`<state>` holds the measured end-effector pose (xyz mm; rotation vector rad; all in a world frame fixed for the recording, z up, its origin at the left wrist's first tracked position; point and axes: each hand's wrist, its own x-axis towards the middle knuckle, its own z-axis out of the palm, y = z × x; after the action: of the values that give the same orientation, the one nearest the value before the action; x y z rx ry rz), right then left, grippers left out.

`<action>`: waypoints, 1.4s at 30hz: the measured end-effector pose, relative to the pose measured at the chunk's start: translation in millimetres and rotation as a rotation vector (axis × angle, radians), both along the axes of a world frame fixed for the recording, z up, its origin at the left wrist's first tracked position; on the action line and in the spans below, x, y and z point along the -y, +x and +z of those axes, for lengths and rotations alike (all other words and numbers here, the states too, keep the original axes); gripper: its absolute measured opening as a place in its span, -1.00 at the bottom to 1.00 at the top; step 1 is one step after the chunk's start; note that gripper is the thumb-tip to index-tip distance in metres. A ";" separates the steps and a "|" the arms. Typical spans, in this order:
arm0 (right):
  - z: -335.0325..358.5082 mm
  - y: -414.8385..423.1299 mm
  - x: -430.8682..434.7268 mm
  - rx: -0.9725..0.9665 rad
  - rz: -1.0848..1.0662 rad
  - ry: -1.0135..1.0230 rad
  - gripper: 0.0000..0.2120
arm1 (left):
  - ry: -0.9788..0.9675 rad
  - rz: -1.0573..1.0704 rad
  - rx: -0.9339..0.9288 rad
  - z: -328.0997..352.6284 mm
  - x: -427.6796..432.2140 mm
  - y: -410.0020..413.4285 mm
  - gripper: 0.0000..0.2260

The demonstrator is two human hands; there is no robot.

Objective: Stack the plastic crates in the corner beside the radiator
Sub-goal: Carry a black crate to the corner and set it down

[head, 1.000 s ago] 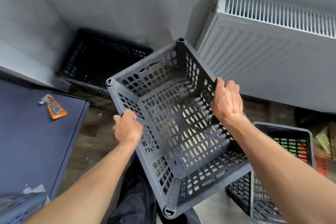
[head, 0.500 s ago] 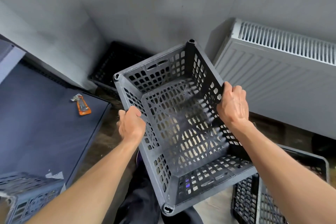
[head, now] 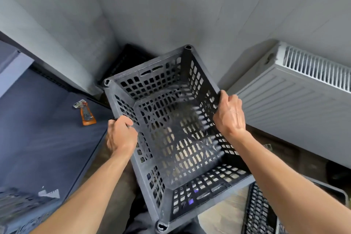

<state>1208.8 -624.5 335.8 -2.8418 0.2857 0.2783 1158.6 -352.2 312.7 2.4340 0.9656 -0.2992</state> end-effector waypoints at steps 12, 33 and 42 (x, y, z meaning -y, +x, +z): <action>-10.0 109.6 -98.7 -0.027 0.077 -0.028 -0.53 | -0.071 0.035 0.004 -18.2 -96.2 74.7 -0.78; -39.4 301.8 -124.5 -0.141 0.403 0.011 -0.37 | -0.088 0.292 -0.033 -44.5 -72.7 175.1 -0.83; -57.8 350.9 -132.3 -0.166 0.531 0.080 -0.40 | -0.094 0.344 -0.020 -54.9 -79.0 203.5 -0.83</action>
<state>1559.7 -492.2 278.0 -2.7664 -0.4491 0.6138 1362.1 -273.2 257.8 2.1369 1.3231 -0.2408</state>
